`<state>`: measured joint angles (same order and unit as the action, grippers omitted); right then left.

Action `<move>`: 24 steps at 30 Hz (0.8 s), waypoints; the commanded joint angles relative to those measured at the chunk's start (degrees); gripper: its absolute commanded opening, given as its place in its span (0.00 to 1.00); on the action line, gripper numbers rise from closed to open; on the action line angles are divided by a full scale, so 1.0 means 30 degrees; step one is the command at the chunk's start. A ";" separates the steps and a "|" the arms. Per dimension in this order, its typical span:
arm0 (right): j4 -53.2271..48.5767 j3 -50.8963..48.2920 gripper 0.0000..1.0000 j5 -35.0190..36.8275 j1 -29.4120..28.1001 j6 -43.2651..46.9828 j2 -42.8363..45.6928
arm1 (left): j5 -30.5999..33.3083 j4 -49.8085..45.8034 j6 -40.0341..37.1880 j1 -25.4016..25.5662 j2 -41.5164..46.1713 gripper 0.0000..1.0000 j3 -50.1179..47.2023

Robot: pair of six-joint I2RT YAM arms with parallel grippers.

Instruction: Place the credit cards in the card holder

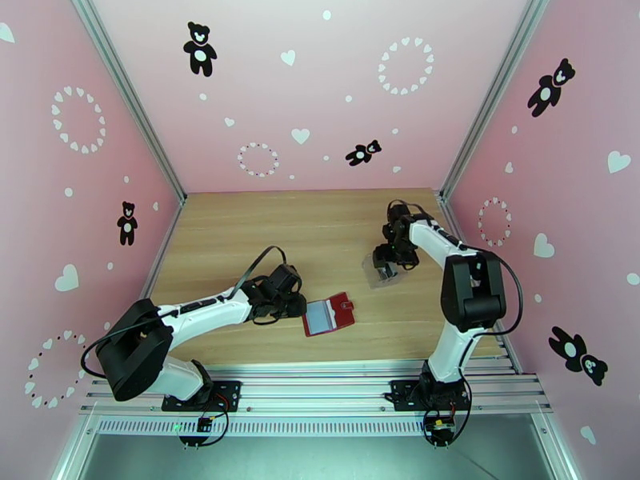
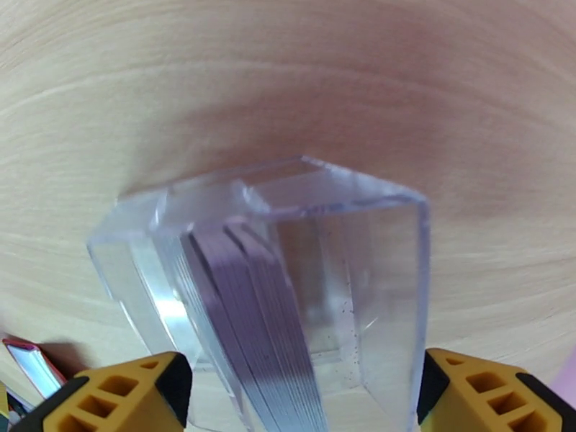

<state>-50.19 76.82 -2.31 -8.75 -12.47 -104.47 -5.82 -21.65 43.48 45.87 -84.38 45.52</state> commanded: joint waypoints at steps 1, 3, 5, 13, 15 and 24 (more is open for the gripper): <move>0.0203 -0.0839 0.85 -0.1811 -0.0478 -0.0867 0.1683 | -0.0383 0.0295 -0.0171 -0.0058 -0.0044 0.29 0.0054; 0.0208 -0.0919 0.85 -0.1606 -0.0568 -0.0955 0.1913 | -0.0406 0.0333 -0.0169 -0.0055 -0.0059 0.29 0.0039; 0.0234 -0.0894 0.85 -0.0803 -0.0580 -0.1069 0.2131 | -0.0402 0.0330 -0.0191 -0.0055 -0.0031 0.29 0.0029; 0.0570 -0.0282 0.91 0.0782 -0.0570 -0.0998 0.1621 | -0.0398 0.0335 -0.0182 -0.0055 0.0032 0.29 -0.0024; 0.0743 -0.0137 0.91 0.0856 -0.0589 -0.0956 0.1267 | -0.0391 0.0320 -0.0169 -0.0063 -0.0008 0.29 -0.0024; 0.0741 0.0439 0.91 0.0791 -0.0547 -0.0759 -0.0061 | -0.0414 0.0372 -0.0142 -0.0028 -0.0041 0.29 -0.0041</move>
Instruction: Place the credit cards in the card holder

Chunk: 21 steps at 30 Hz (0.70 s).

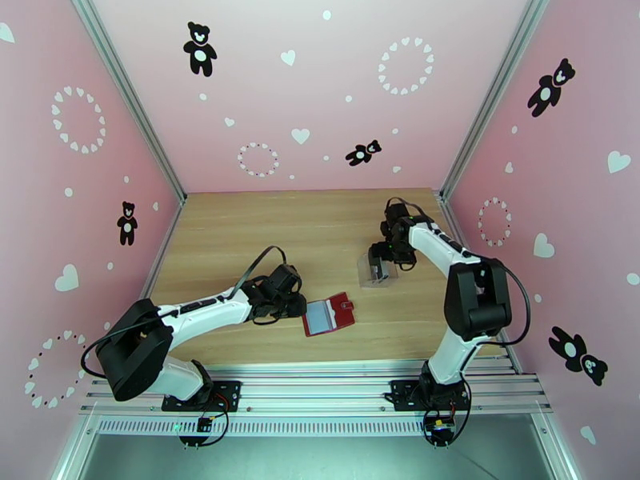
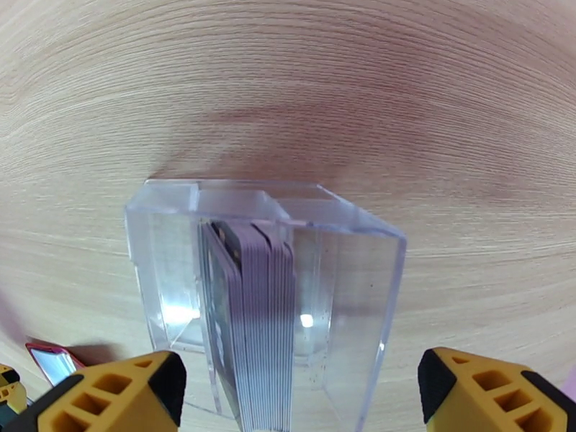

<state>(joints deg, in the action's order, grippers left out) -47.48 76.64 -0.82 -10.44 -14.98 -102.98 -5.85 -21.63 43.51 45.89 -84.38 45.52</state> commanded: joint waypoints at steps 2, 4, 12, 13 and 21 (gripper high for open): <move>-0.0147 0.0467 0.90 0.0428 0.0020 0.0130 -0.0709 | -0.0453 0.0439 -0.0154 -0.0033 -0.0109 0.29 -0.0051; -0.0202 0.0415 0.91 0.0771 0.0022 0.0129 -0.0797 | -0.0427 0.0463 -0.0127 -0.0004 -0.0180 0.29 -0.0051; -0.0535 0.0340 0.89 0.2270 0.0022 0.0212 -0.1268 | -0.0453 0.0471 -0.0141 0.0024 -0.0179 0.29 -0.0059; -0.0574 0.0337 0.89 0.2347 0.0029 0.0215 -0.1305 | -0.0439 0.0463 -0.0104 0.0041 -0.0186 0.29 -0.0043; -0.1239 0.0615 0.86 0.3441 0.0039 0.0216 -0.0523 | -0.0373 0.0390 -0.0106 0.0081 -0.0121 0.29 -0.0070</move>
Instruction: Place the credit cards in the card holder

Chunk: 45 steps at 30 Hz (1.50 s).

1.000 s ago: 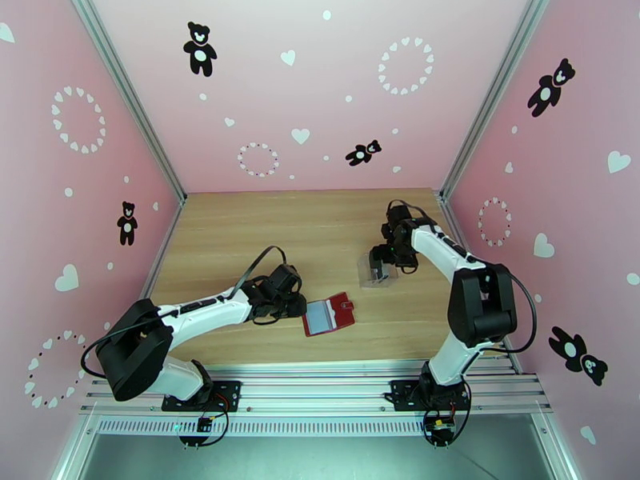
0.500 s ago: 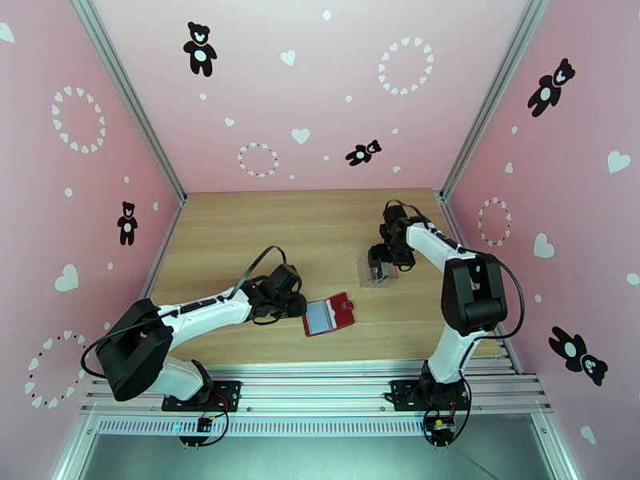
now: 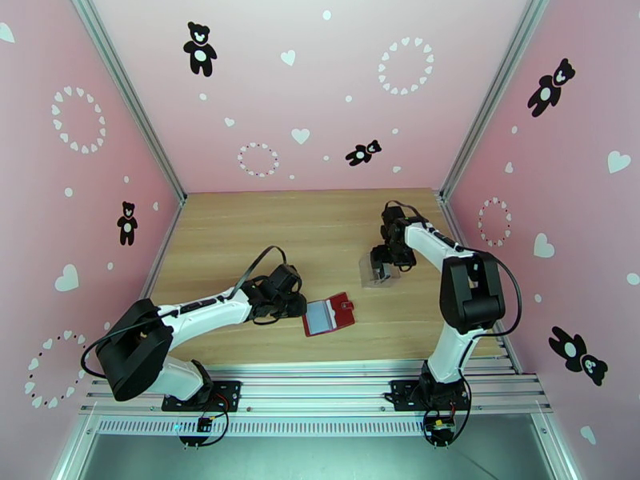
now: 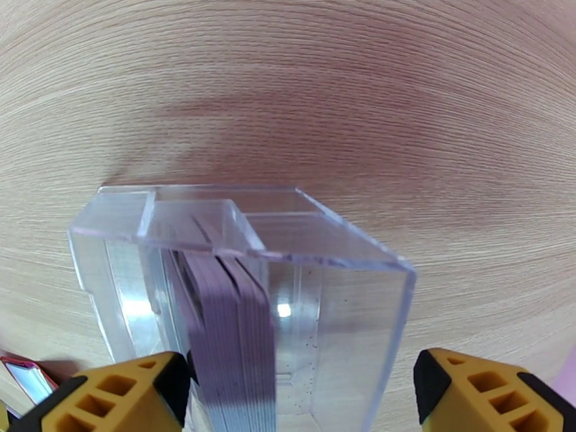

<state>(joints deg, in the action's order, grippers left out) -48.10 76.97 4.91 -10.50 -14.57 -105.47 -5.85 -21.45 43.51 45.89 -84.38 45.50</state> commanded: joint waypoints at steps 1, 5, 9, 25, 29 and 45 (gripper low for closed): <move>-0.1153 0.0531 0.86 0.1901 0.0082 0.0080 0.0524 | -0.0360 0.0366 -0.0088 0.0066 -0.0116 0.29 -0.0099; -0.1768 0.0630 0.84 0.3134 0.0128 0.0071 0.1351 | -0.0390 0.0419 -0.0088 0.0085 -0.0229 0.29 -0.0098; -0.2048 0.0681 0.79 0.3593 0.0132 0.0073 0.1681 | -0.0424 0.0515 -0.0059 0.0085 -0.0364 0.29 -0.0077; -0.1627 0.0545 0.65 0.0756 0.0114 0.0279 0.2191 | -0.0356 0.0533 -0.0045 0.0112 -0.0320 0.29 -0.0136; -0.1547 0.0577 0.70 -0.0095 0.0132 0.0340 0.1657 | -0.0354 0.0530 -0.0044 0.0114 -0.0269 0.29 -0.0136; -0.1473 0.0709 0.54 0.0464 0.0154 0.0245 -0.0076 | -0.0337 0.0477 -0.0117 0.0139 -0.0233 0.29 -0.0150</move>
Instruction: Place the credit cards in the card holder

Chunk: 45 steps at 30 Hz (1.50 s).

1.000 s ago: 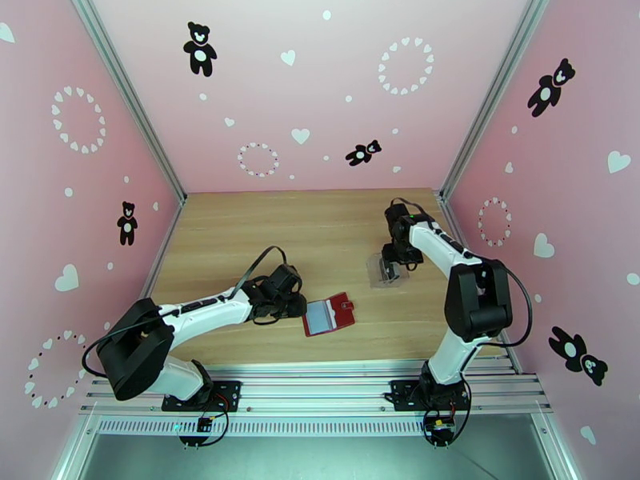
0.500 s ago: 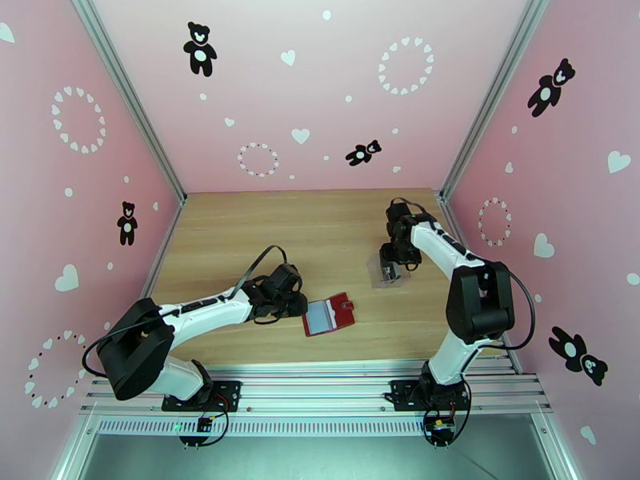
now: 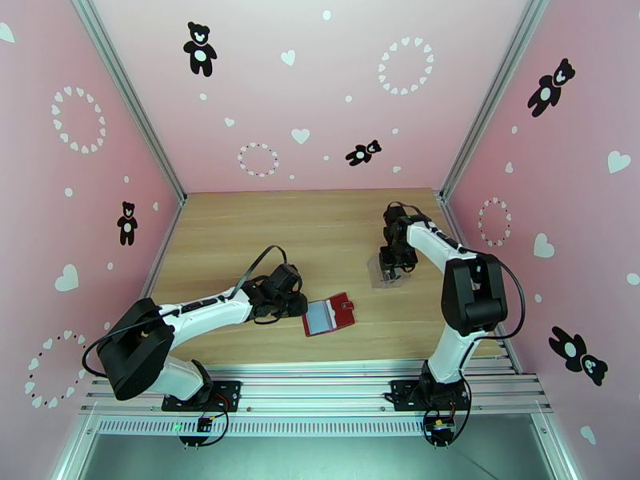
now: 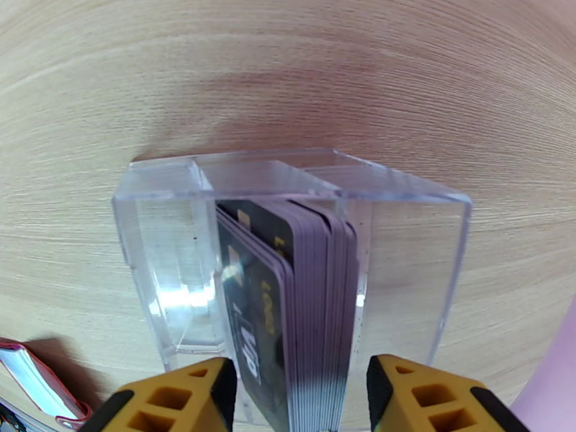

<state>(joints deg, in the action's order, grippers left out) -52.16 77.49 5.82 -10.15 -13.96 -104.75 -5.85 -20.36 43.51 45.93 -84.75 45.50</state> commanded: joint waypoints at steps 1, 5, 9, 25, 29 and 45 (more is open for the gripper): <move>-0.0158 0.0530 0.54 0.0267 0.0041 0.0049 -0.0356 | -0.0335 0.0095 -0.0120 0.0118 -0.0110 0.29 -0.0163; -0.0330 0.0624 0.54 0.0819 0.0046 0.0054 -0.0525 | -0.0352 0.0116 -0.0122 0.0128 -0.0180 0.29 -0.0143; -0.0426 0.0679 0.53 0.1486 0.0044 0.0022 -0.0633 | -0.0389 0.0140 -0.0120 0.0114 -0.0231 0.29 -0.0142; -0.1359 0.1184 0.37 0.3381 0.0172 -0.0012 0.0573 | -0.0450 0.0291 -0.0107 0.0158 -0.0545 0.29 -0.0136; -0.1496 0.1149 0.32 0.3263 0.0293 0.0026 0.1128 | -0.0454 0.0374 -0.0081 0.0169 -0.0711 0.29 -0.0037; -0.0846 0.0741 0.05 0.1588 0.0307 0.0225 0.1322 | -0.0417 0.0404 -0.0058 0.0215 -0.0668 0.29 -0.0149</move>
<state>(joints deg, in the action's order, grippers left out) -54.61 79.75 12.27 -9.37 -13.13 -102.89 -6.28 -20.10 43.51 46.30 -86.37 45.50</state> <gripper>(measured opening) 0.054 0.289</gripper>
